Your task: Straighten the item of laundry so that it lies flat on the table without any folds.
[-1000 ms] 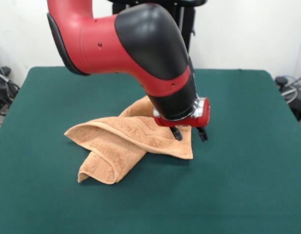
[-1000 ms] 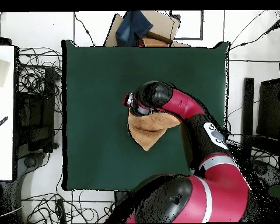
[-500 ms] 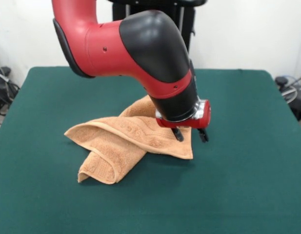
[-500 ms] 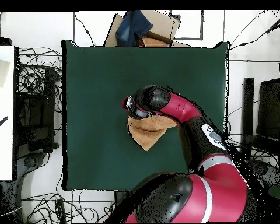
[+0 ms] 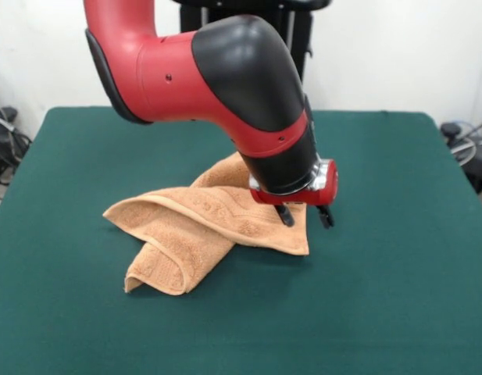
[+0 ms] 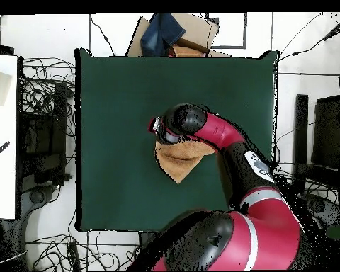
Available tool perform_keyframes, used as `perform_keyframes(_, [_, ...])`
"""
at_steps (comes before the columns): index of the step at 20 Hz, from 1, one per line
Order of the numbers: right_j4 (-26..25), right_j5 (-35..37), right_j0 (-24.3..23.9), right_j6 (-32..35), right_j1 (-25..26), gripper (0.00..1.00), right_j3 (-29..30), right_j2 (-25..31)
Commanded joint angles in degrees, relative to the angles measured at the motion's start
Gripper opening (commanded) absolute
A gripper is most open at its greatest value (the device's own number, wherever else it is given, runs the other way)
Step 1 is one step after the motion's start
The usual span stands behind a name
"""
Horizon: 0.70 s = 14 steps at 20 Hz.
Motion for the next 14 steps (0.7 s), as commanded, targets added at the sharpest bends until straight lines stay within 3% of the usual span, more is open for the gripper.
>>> perform_keyframes(1, [0.9, 0.1, 0.2, 5.6, 2.6, 1.00, -2.6, 0.7])
perform_keyframes(5, [1.5, 2.9, 3.1, 12.2, 2.9, 1.00, -5.0, -4.1])
perform_keyframes(9, [2.7, 11.0, 8.2, 23.3, -1.6, 1.00, -3.3, -13.2])
perform_keyframes(11, [4.4, 9.4, 10.2, 27.8, -2.4, 1.00, -2.1, -16.2])
perform_keyframes(12, [4.7, 8.0, 13.3, 33.4, -2.0, 1.00, -3.1, -20.6])
perform_keyframes(14, [5.6, 6.5, 15.4, 36.7, -1.8, 1.00, -3.1, -24.0])
